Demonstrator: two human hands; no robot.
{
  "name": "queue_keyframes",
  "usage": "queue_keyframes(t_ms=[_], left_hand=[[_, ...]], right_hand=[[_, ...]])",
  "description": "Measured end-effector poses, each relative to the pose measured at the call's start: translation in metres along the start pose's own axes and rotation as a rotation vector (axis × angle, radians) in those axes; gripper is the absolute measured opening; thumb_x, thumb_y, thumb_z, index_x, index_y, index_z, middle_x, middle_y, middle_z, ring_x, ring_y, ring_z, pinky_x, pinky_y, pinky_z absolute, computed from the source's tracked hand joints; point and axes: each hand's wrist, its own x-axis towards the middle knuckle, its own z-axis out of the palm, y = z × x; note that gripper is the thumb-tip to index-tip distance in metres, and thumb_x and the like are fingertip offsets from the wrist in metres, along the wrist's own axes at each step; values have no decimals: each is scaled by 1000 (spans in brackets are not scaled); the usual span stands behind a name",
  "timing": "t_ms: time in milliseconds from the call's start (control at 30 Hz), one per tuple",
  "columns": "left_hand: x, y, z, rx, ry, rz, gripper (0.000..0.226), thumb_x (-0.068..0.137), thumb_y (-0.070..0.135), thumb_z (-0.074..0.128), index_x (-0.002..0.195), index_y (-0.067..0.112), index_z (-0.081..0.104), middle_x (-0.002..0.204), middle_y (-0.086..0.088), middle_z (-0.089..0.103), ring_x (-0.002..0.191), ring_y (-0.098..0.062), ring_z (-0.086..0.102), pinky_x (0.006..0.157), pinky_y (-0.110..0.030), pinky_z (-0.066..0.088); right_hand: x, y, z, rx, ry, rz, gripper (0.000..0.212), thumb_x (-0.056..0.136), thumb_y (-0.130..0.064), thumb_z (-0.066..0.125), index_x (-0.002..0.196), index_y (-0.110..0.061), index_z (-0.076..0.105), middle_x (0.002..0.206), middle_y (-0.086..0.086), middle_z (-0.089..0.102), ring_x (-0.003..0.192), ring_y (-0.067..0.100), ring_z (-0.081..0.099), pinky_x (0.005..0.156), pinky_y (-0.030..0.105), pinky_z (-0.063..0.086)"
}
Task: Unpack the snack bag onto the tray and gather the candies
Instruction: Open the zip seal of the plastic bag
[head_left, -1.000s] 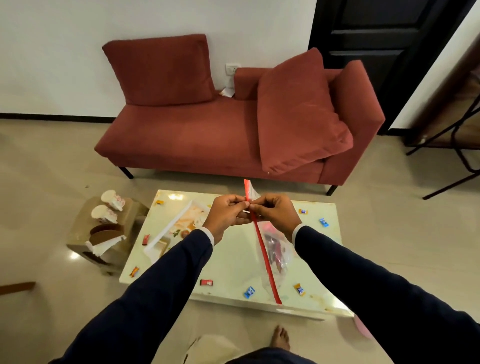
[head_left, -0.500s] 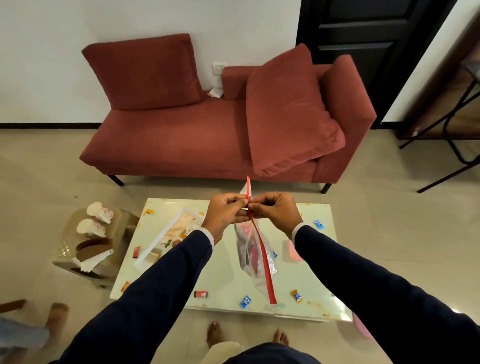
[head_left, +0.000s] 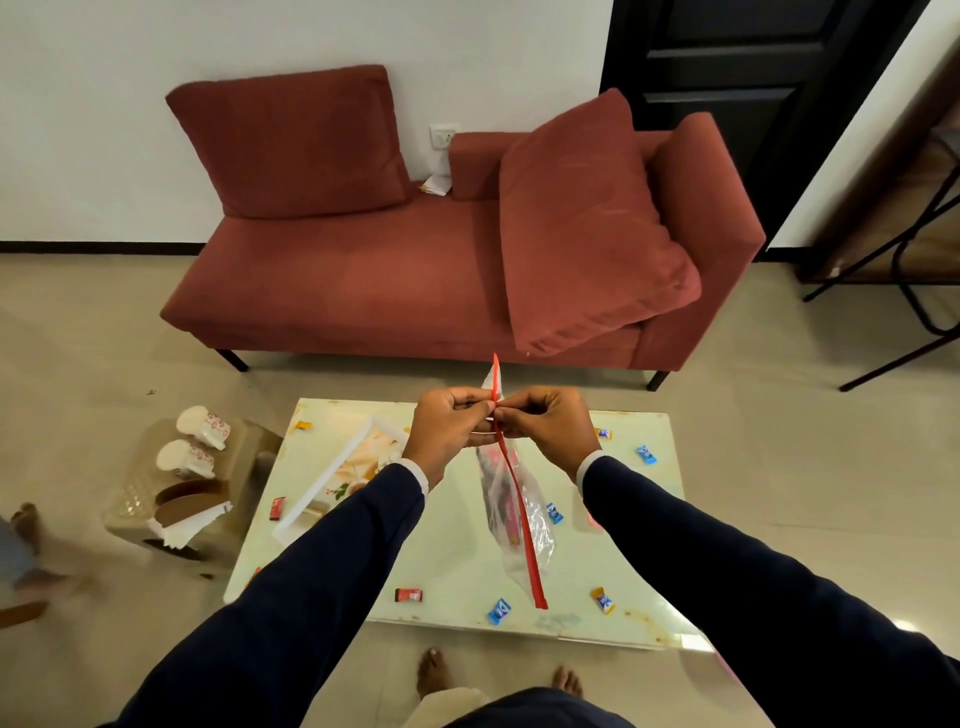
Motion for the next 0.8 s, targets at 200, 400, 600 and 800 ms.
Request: queue_keyframes(t_ms=[200, 400, 600, 800], left_hand=[[2, 0, 3, 27, 44, 29, 16, 94, 8, 72, 110, 9, 72, 96, -11, 79, 77, -25, 79, 68, -38, 66], [4, -2, 9, 19, 83, 4, 14, 94, 4, 70, 108, 8, 71, 98, -11, 78, 80, -24, 79, 69, -38, 66], [3, -5, 12, 11, 116, -3, 18, 91, 0, 71, 108, 7, 70, 93, -12, 78, 75, -23, 79, 65, -36, 65], [1, -3, 10, 18, 120, 3, 16, 90, 2, 73, 103, 11, 71, 91, -9, 78, 73, -19, 79, 59, -28, 61]], right_hand=[[-1, -4, 3, -118, 3, -68, 7, 87, -9, 77, 93, -7, 80, 80, 3, 78, 68, 12, 74, 67, 19, 59], [-4, -4, 9, -258, 93, -108, 6, 87, -14, 77, 91, -10, 78, 82, 0, 76, 74, 10, 71, 71, 15, 58], [-5, -5, 7, -263, 101, -76, 5, 86, -15, 77, 89, -12, 78, 81, -1, 75, 72, 9, 70, 67, 11, 54], [-8, -5, 7, -254, 92, -86, 11, 87, -18, 77, 94, -9, 80, 86, 3, 77, 78, 15, 72, 77, 23, 61]])
